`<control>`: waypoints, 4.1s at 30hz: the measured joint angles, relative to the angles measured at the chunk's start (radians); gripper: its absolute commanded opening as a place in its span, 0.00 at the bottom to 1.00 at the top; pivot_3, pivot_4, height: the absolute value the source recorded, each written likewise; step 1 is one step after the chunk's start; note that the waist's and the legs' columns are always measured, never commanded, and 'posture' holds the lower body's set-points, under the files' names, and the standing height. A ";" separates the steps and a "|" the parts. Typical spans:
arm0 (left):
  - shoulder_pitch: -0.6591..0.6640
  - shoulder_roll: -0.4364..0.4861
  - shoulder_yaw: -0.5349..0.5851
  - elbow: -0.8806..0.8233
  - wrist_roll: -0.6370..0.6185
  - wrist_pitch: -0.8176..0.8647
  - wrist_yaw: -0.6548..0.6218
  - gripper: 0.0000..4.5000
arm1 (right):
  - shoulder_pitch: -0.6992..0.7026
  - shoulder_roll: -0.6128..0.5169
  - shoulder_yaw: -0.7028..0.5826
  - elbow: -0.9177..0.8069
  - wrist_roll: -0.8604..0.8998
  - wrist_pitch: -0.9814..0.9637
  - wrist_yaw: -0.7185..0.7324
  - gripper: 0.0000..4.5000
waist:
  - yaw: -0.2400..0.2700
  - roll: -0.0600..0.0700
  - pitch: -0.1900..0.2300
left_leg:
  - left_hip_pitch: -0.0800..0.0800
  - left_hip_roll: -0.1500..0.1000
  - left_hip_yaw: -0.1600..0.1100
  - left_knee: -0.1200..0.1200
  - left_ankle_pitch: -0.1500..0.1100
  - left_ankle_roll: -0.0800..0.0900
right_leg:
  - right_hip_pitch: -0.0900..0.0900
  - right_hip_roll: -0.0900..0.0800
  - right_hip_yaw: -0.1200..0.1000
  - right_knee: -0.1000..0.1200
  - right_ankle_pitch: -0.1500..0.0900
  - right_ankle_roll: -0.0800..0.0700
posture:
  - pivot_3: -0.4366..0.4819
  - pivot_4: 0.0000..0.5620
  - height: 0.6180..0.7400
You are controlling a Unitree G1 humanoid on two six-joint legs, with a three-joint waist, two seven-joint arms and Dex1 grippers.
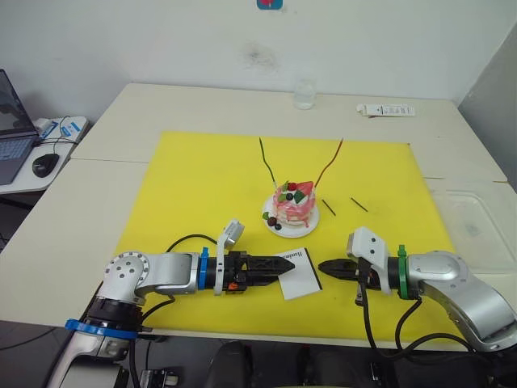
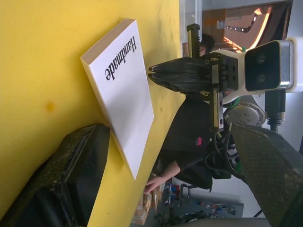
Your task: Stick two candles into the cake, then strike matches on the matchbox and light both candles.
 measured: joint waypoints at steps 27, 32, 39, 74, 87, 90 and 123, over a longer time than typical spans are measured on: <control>0.039 -0.043 0.027 -0.043 -0.003 -0.035 0.064 1.00 | -0.052 0.081 0.106 0.037 -0.052 -0.011 -0.021 0.00 | -0.006 0.000 0.000 | 0.000 0.000 0.000 0.000 0.000 0.000 | 0.000 0.000 0.000 0.000 0.000 0.000 | 0.48 0.27 1.00; 0.070 -0.107 0.074 -0.064 -0.012 -0.064 0.155 1.00 | -0.052 0.080 0.114 0.057 -0.071 -0.045 -0.017 0.00 | -0.005 -0.001 -0.001 | 0.001 0.000 0.000 0.000 0.000 0.000 | 0.001 -0.001 0.000 0.000 0.000 0.000 | 0.48 0.27 1.00; 0.088 -0.130 0.105 -0.078 -0.012 -0.066 0.199 1.00 | -0.066 0.067 0.115 0.113 -0.100 -0.111 -0.009 0.00 | -0.007 -0.001 -0.001 | 0.009 0.000 0.000 0.000 -0.001 0.005 | 0.007 -0.001 0.000 0.000 0.000 0.001 | 0.48 0.27 1.00; 0.115 -0.169 0.132 -0.134 -0.013 -0.089 0.277 1.00 | -0.143 0.215 0.154 0.151 -0.139 -0.028 -0.058 0.00 | -0.013 -0.001 0.000 | 0.007 0.000 0.000 -0.002 0.002 0.006 | 0.006 -0.001 0.000 -0.002 0.001 0.002 | 0.48 0.27 1.00; 0.128 -0.199 0.132 -0.174 -0.012 -0.112 0.323 0.91 | -0.129 0.181 0.148 0.147 -0.141 -0.057 -0.062 0.00 | -0.009 -0.001 0.000 | 0.006 0.000 0.000 -0.003 0.002 0.006 | 0.006 -0.001 -0.001 -0.005 0.001 0.002 | 0.48 0.27 1.00; 0.132 -0.198 0.132 -0.174 -0.009 -0.114 0.326 0.74 | -0.116 0.151 0.129 0.142 -0.140 -0.076 -0.061 0.00 | -0.007 -0.002 0.001 | 0.004 0.000 0.000 -0.003 0.001 0.006 | 0.005 -0.001 -0.001 -0.006 0.001 0.002 | 0.48 0.27 1.00; 0.022 0.151 0.226 -0.347 0.369 -0.207 -0.465 0.00 | -0.081 0.063 -0.173 -0.014 0.121 0.116 -0.077 0.20 | 0.005 0.001 0.008 | -0.011 0.000 -0.004 -0.006 0.003 0.002 | -0.003 -0.001 -0.008 -0.017 0.003 0.000 | 0.48 0.27 1.00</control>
